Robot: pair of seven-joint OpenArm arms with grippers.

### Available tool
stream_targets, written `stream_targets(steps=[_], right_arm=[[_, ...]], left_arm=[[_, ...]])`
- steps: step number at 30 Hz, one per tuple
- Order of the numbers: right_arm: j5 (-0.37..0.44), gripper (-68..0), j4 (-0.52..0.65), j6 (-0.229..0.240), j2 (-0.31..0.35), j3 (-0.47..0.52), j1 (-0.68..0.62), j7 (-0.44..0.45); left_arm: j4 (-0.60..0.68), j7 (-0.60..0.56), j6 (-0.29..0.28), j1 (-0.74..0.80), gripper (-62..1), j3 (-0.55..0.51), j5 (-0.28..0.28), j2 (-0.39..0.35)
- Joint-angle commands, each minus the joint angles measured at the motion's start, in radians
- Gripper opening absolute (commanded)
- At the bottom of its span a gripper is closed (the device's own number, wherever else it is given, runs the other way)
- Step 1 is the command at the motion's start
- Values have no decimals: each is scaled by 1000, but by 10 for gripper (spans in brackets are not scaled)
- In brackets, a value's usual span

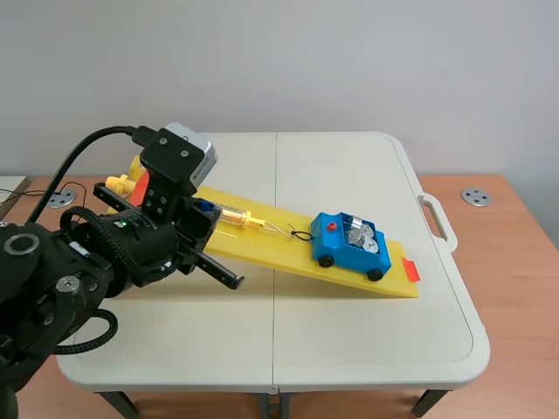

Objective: Place the four metal weights on the blue cart on the ramp.

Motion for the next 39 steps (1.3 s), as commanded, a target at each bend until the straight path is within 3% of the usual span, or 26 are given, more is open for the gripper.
stream_targets(steps=[1, 8, 11, 20, 23, 30, 34, 39], right_arm=[[29, -669, 107, 27, 47, 60, 3, 64], [29, -669, 107, 27, 47, 60, 11, 69], [29, -669, 107, 27, 47, 60, 41, 87], [29, -668, 107, 27, 43, 60, 235, 159], [30, -617, 107, 27, 41, 59, 301, 180], [39, -438, 107, 27, 15, 58, 436, 201], [63, -303, 107, 27, -19, 55, 496, 214], [74, -110, 107, 27, -53, 25, 546, 272]], left_arm=[[95, -115, 57, -37, -582, -24, -32, 19], [95, -109, 57, -36, -582, -24, -37, 18], [114, -43, 57, -35, -582, -24, -78, 18], [323, 108, 21, 79, -582, -24, -174, -33], [400, 122, 14, 161, -572, -24, -177, -58], [557, 139, 14, 367, -314, -28, -176, -84], [624, 131, 14, 464, -137, -28, -176, -84], [663, 101, 16, 548, 14, -31, -175, -84]])
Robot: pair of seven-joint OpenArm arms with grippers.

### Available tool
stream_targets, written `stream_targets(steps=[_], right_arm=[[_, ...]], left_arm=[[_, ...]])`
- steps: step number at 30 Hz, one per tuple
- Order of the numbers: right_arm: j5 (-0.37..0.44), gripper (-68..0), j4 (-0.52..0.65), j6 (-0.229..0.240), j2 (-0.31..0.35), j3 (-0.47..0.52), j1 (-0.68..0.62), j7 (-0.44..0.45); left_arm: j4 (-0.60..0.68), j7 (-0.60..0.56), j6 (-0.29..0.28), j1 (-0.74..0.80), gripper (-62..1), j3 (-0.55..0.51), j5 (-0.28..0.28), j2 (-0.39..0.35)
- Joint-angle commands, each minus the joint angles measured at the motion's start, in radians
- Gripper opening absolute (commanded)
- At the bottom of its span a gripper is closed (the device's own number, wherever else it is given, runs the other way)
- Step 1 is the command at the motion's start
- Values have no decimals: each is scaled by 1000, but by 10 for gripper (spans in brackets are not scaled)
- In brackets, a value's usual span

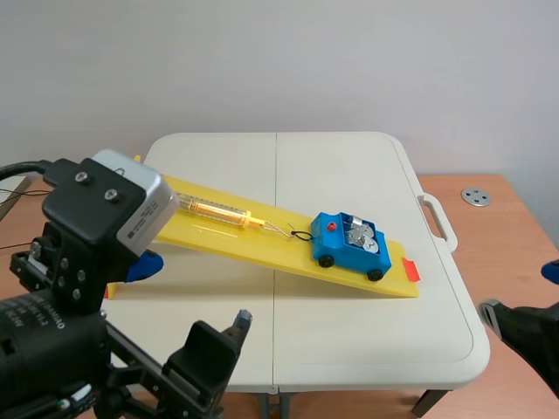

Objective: Place the four metal weights on the blue cart on the ramp.

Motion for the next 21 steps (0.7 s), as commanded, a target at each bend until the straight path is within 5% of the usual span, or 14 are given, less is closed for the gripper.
stream_targets(steps=[1, 4, 21], right_arm=[[64, -82, 107, 26, 15, 20, 24, 147], [63, -14, 107, 1, -2, -3, 34, 161], [63, -14, 107, -20, -24, -24, 34, 169]], left_arm=[[96, -132, 28, 25, 14, -31, -40, -11], [96, -133, 51, 44, 14, -33, -40, -11], [96, -186, 68, 43, 14, -64, -33, -12]])
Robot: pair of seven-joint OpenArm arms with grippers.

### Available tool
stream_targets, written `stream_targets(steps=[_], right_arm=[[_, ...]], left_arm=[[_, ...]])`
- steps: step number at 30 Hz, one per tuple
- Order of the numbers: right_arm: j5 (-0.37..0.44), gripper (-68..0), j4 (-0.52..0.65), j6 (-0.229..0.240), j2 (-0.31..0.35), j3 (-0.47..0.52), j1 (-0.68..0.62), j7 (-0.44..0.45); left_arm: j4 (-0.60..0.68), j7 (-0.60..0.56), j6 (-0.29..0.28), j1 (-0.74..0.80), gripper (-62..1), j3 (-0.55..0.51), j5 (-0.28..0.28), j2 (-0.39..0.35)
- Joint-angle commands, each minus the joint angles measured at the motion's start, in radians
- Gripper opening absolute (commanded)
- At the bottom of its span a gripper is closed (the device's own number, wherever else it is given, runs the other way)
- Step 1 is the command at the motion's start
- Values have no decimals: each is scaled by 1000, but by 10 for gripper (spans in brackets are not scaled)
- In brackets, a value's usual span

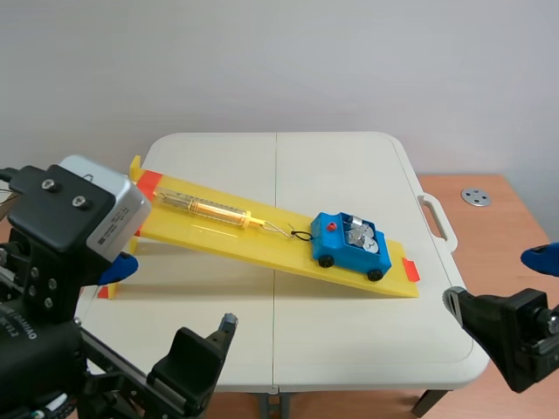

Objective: Place the four metal weights on the blue cart on the ramp.

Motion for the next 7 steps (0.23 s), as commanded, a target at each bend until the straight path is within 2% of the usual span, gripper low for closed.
stream_targets(steps=[1, 7], right_arm=[[64, -14, 107, 6, 27, 23, 12, 127], [64, -14, 107, 6, 27, 23, 12, 127]], left_arm=[[91, -138, 42, -3, 14, -16, -33, -12], [91, -162, 42, -4, 14, -16, -33, -12]])
